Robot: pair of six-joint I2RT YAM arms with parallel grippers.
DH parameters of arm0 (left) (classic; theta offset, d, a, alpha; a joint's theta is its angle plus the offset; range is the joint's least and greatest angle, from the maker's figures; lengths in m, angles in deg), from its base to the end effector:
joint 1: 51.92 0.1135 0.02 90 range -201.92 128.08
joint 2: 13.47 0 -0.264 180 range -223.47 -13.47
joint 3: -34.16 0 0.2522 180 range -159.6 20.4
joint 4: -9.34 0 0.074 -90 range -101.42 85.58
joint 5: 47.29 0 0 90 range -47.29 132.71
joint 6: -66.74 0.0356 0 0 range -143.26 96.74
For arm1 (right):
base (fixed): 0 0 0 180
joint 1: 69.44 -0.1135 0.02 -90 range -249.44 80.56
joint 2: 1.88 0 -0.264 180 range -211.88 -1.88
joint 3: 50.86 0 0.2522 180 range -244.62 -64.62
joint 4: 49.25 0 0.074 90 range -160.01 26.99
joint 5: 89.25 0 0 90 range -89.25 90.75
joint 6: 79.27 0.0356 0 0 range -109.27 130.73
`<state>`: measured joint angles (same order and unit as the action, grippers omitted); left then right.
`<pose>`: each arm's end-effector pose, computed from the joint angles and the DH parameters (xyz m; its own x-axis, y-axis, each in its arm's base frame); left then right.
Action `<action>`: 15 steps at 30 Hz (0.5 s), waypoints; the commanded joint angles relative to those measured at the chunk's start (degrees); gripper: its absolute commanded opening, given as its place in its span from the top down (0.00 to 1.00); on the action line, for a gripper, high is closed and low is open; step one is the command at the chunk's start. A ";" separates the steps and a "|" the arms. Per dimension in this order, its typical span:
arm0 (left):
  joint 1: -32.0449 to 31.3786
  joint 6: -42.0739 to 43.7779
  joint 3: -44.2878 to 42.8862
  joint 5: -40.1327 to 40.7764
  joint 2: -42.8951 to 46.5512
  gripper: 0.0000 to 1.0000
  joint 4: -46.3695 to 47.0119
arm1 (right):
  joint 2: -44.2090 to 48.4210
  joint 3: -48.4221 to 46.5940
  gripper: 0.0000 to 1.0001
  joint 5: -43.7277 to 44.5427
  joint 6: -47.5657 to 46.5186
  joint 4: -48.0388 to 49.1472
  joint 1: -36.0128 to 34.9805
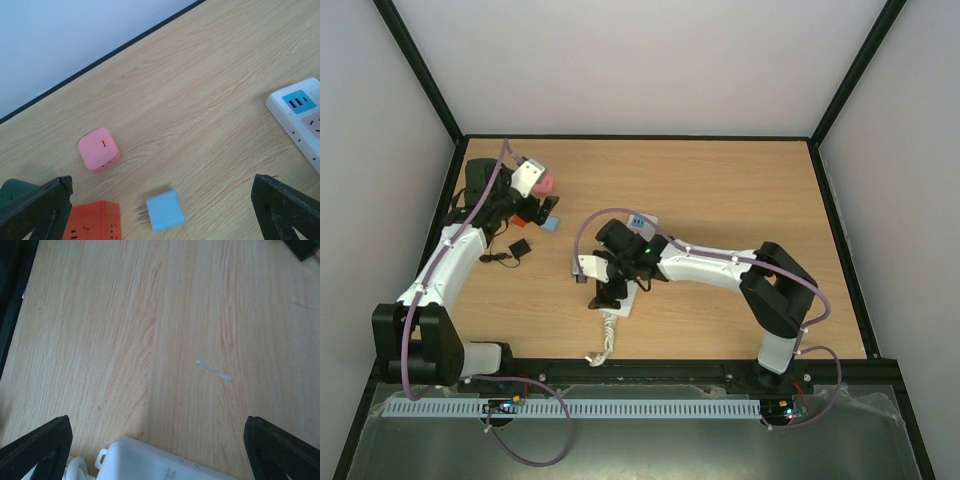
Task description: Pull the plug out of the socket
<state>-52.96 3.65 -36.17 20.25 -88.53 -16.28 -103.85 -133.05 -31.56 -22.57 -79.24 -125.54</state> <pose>0.2952 -0.0190 0.2938 -0.2937 0.4237 -0.8569 0.5375 0.8145 0.2184 0.1958 0.3254 0.2069 0.1349 -0.6311 -0.7639 -0.9810 -0.1934 -0.0135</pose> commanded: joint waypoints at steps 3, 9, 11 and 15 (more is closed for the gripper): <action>0.34 -0.37 0.59 -1.39 1.32 0.00 1.20 | -4.80 -4.01 0.08 6.24 -1.54 -7.11 -2.84; 0.34 -0.55 1.01 -1.63 1.34 0.00 1.52 | -6.61 -4.32 0.08 8.65 -3.95 -9.50 -3.18; 0.34 -0.62 1.03 -1.85 1.24 0.00 1.49 | -7.15 -4.39 0.08 10.51 -4.50 -9.98 -3.22; 0.34 -0.64 0.96 -2.11 1.08 0.00 1.44 | -7.81 -4.07 0.08 13.57 -6.01 -11.55 -3.13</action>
<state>-52.87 3.44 -35.78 19.64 -88.51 -15.89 -110.67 -135.52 -22.56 -26.26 -86.98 -128.40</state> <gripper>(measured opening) 0.997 0.920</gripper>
